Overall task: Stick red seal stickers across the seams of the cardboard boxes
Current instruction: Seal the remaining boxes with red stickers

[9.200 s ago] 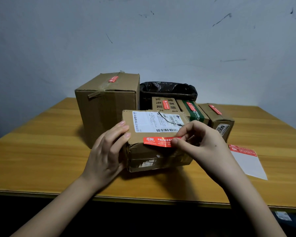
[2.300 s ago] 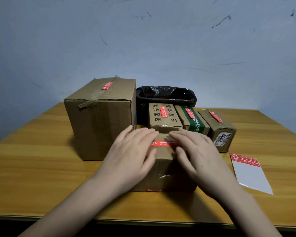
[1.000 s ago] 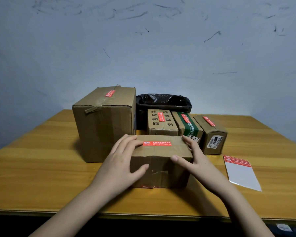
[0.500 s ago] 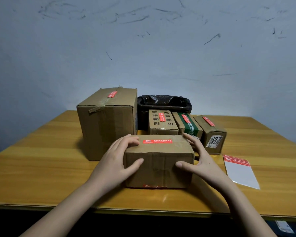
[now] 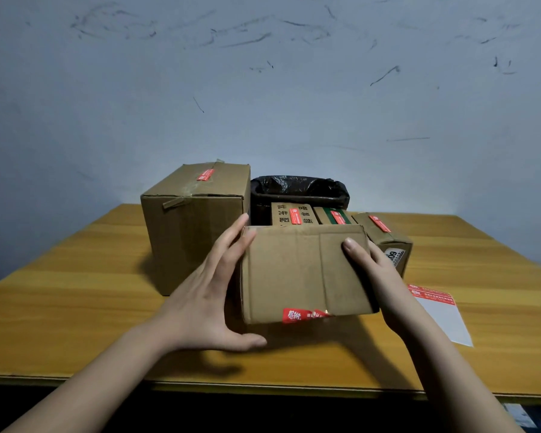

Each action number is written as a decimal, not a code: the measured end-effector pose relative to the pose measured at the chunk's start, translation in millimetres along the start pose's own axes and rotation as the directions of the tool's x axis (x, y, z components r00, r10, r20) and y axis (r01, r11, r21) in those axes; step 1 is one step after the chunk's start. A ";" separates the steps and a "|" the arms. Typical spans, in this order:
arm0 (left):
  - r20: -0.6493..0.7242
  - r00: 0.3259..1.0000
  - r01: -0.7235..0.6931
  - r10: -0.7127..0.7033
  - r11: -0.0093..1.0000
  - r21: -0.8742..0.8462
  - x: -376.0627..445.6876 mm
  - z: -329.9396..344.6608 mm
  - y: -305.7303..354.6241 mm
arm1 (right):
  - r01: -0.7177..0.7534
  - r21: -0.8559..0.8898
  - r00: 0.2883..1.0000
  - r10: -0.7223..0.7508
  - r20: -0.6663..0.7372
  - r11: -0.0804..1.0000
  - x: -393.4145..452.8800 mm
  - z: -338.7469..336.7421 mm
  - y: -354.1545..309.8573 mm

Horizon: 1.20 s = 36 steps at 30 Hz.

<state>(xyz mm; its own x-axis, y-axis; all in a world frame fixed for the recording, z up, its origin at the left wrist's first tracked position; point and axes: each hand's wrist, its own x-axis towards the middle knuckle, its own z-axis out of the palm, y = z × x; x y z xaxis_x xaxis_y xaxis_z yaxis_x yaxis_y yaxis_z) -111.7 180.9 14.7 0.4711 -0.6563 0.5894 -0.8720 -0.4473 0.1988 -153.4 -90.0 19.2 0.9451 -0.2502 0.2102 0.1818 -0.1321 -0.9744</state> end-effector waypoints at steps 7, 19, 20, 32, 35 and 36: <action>-0.064 0.991 0.110 -0.118 0.987 -0.118 2.8 5.0 -4.9 | -0.122 -0.097 0.993 0.122 -0.008 0.988 7.7 -3.1 -12.9; -0.101 0.900 0.270 -0.425 0.723 -0.636 5.2 18.1 -1.0 | -0.131 0.030 0.990 0.129 0.060 0.991 2.1 -4.8 -21.8; -0.095 0.887 0.281 -0.452 0.692 -0.665 6.2 18.9 -0.6 | -0.101 0.016 0.994 0.100 0.050 0.995 -0.1 -2.4 -23.9; 0.040 0.787 0.405 -0.615 0.467 -0.786 17.1 25.9 -4.4 | 0.631 -0.522 0.727 -0.673 0.140 0.573 -8.2 6.0 -10.7; 0.087 0.770 0.430 -0.632 0.413 -0.803 18.0 24.3 -1.5 | 0.664 -0.543 0.706 -0.672 0.226 0.515 -7.8 7.9 -8.1; 0.101 0.765 0.436 -0.636 0.396 -0.808 18.1 24.4 -2.1 | 0.663 -0.546 0.707 -0.669 0.232 0.511 -7.5 8.1 -7.4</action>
<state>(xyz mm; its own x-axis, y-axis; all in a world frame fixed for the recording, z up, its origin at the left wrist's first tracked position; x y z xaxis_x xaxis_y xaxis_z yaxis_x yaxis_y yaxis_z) -98.1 155.2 5.8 0.9285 -0.2787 0.2453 -0.2476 0.0273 0.9685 -159.6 -79.4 24.2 0.6092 0.1342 0.7816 0.5716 -0.7574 -0.3156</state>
